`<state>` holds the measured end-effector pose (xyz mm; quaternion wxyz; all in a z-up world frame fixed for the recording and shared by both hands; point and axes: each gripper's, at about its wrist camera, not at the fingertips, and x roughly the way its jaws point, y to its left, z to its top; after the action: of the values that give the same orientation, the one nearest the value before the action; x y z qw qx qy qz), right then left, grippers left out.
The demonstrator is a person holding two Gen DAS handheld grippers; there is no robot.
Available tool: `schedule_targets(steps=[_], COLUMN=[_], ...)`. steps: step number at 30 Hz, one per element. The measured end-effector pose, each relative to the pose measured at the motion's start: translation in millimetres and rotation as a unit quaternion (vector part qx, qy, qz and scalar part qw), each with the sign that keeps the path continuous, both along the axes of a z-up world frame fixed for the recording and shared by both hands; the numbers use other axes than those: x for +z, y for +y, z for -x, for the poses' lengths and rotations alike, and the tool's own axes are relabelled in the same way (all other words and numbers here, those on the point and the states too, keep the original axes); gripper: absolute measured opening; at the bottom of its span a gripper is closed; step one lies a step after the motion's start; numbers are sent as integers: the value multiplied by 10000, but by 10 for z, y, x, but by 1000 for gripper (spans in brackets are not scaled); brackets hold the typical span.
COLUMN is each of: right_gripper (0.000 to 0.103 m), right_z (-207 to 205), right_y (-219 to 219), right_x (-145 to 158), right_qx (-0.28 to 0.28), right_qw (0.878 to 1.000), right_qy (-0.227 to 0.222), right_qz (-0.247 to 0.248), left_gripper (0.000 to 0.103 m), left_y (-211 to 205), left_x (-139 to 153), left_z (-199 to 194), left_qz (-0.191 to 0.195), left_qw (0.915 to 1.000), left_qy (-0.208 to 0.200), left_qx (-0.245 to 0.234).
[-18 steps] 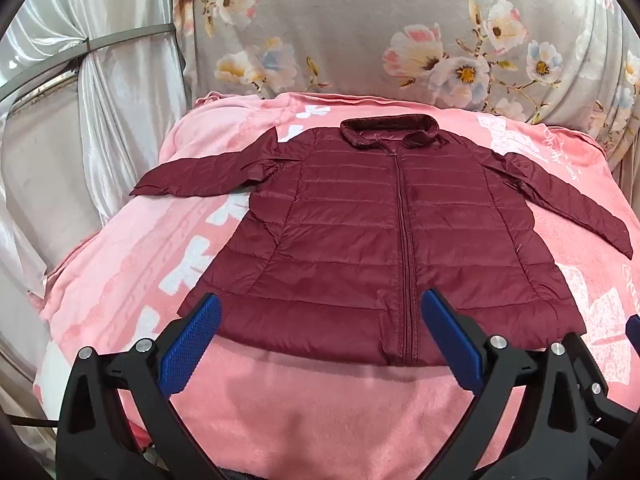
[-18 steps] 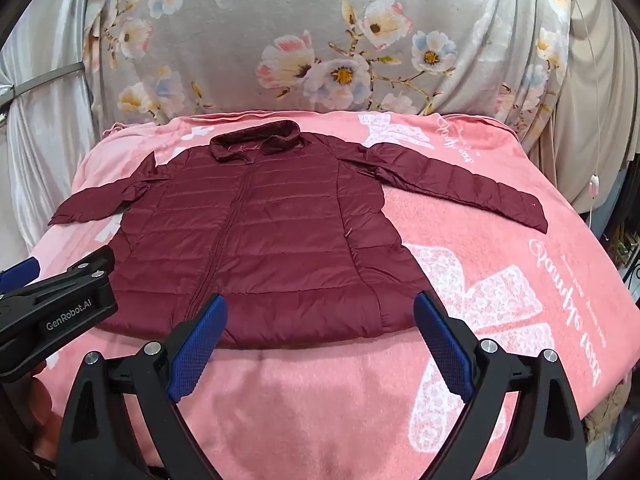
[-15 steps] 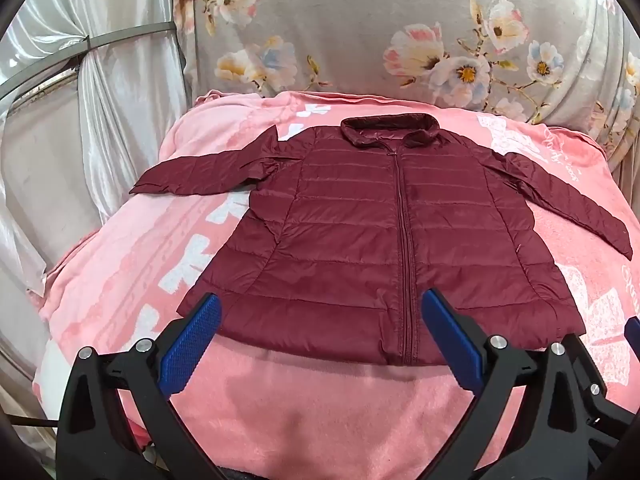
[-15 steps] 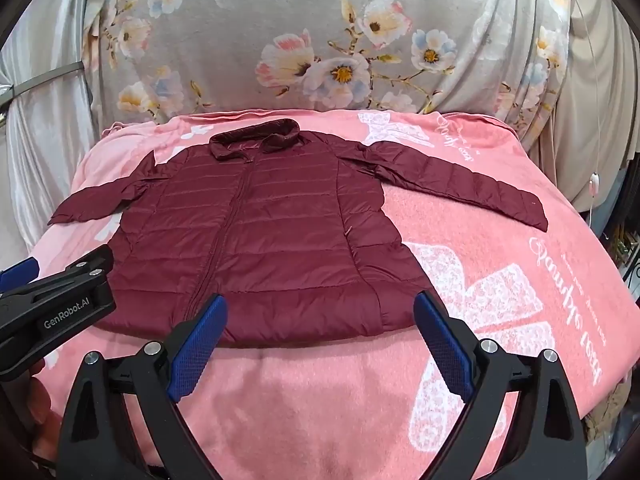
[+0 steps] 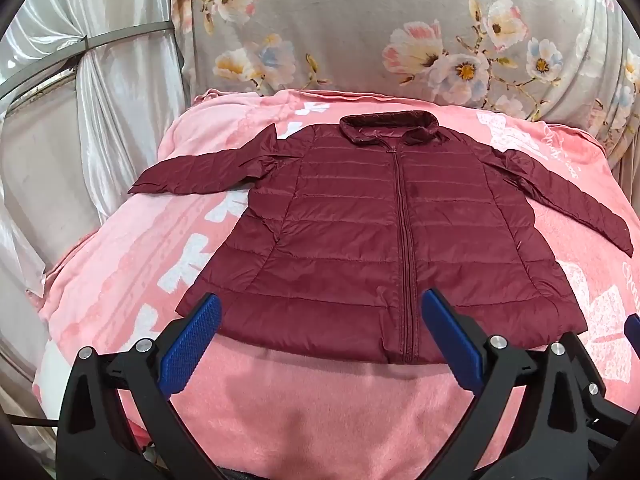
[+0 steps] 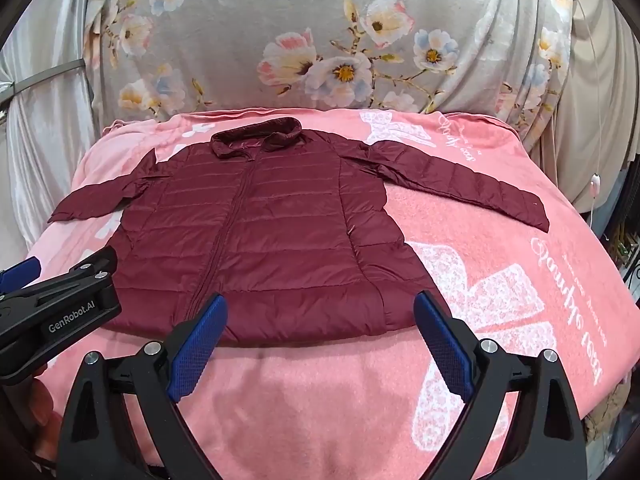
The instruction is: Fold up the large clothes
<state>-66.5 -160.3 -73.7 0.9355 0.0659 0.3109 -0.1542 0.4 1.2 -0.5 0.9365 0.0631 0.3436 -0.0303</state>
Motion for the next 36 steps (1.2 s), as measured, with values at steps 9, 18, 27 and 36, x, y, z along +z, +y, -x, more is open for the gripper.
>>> schedule_targets(steps=[9,18,27,36], right_gripper=[92,92,92,92], right_z=[-4,-12,-34,-40], right_y=[-1,-17,-25,-30], right_x=[-10,-12,-13,-28], right_qx=[3,1,-2,-14], right_qw=[10000,10000,10000,10000], right_qy=[10,12,21,32], right_qz=[2,-7,-8,-28], left_gripper=[98,98,98,98], left_y=[26,15,-32,-33], left_x=[-128,-191,-159,-170], left_z=[10,21,-50,-51], left_qz=[-13,-22,-45,-52], left_qw=[10000,10000,10000,10000], left_qy=[25,51,68,74], left_qx=[12,3,-7,-2])
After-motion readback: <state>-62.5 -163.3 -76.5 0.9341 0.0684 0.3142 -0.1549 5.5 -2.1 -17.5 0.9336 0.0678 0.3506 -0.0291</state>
